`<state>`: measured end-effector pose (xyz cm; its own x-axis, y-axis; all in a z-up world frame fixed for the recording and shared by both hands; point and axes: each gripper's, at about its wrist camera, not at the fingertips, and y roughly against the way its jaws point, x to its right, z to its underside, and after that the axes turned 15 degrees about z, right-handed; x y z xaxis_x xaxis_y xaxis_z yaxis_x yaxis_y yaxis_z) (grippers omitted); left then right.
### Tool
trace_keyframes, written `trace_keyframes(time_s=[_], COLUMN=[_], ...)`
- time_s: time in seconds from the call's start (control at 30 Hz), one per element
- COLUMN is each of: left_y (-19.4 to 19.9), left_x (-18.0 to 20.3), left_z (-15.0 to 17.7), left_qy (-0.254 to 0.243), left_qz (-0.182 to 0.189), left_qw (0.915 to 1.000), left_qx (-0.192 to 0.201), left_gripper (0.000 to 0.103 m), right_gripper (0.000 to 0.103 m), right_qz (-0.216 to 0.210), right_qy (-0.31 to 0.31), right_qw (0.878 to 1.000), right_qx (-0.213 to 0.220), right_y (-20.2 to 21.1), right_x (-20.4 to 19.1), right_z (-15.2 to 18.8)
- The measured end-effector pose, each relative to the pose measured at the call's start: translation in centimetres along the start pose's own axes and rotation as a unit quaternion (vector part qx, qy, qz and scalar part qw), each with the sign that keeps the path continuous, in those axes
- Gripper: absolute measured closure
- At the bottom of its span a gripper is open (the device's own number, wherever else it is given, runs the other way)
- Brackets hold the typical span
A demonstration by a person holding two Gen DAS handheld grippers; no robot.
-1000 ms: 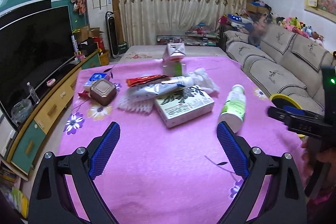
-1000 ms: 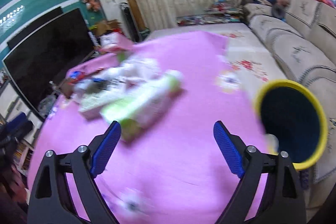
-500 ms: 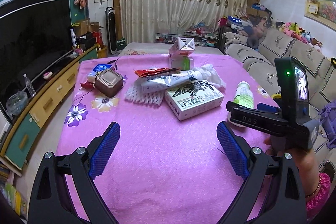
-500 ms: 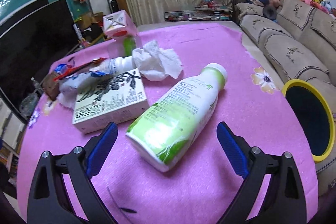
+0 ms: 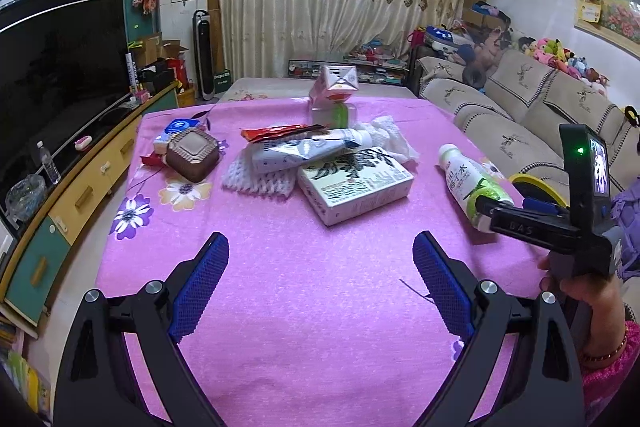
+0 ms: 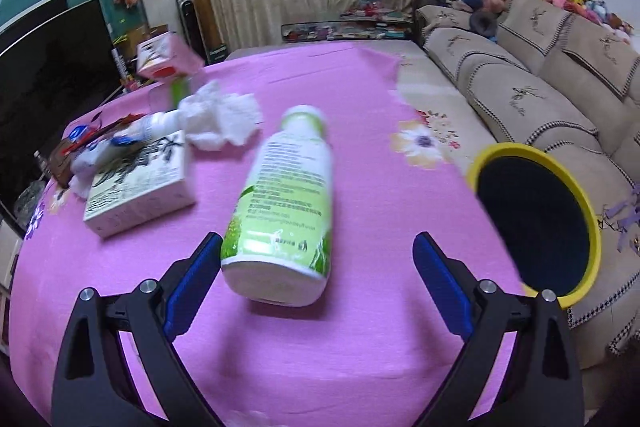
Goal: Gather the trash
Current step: 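Return the left tool to the table and grasp the green-labelled bottle with the right gripper, then carry the bottle over the bin and release it with the right gripper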
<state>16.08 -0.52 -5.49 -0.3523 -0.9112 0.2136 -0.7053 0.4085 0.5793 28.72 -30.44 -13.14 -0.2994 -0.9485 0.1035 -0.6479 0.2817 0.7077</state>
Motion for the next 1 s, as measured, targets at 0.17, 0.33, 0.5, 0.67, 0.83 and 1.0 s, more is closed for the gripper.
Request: trace_keyframes(time_s=[0.17, 0.33, 0.5, 0.67, 0.83, 1.0], left_y=[-0.4, -0.3, -0.4, -0.3, -0.5, -0.5], left_x=[1.0, 1.4, 1.4, 1.5, 1.7, 2.2], left_z=[-0.2, -0.2, -0.2, -0.3, -0.3, -0.3], left_qy=[-0.006, -0.009, -0.009, -0.007, -0.007, -0.014], left_qz=[0.005, 0.004, 0.004, 0.003, 0.007, 0.009], left_qw=[1.0000, 1.0000, 0.9999, 1.0000, 0.9999, 0.9998], left_qx=[-0.004, -0.003, -0.003, -0.005, -0.007, -0.007], left_gripper=[0.011, 0.011, 0.011, 0.011, 0.011, 0.011], right_gripper=[0.014, 0.033, 0.053, 0.053, 0.053, 0.054], right_qz=[-0.072, -0.072, -0.069, -0.076, -0.096, -0.115], right_qy=[-0.006, 0.010, 0.016, 0.002, 0.000, 0.010], right_qw=[0.997, 0.997, 0.997, 0.997, 0.994, 0.991], right_qx=[-0.027, -0.031, -0.034, 0.012, 0.055, 0.065], right_y=[-1.0, -1.3, -1.4, 1.4, 4.5, 6.3], right_x=[0.8, -0.4, -0.9, 1.0, 2.5, 3.4], right_z=[0.3, 0.7, 1.1, 0.3, -0.7, -0.9])
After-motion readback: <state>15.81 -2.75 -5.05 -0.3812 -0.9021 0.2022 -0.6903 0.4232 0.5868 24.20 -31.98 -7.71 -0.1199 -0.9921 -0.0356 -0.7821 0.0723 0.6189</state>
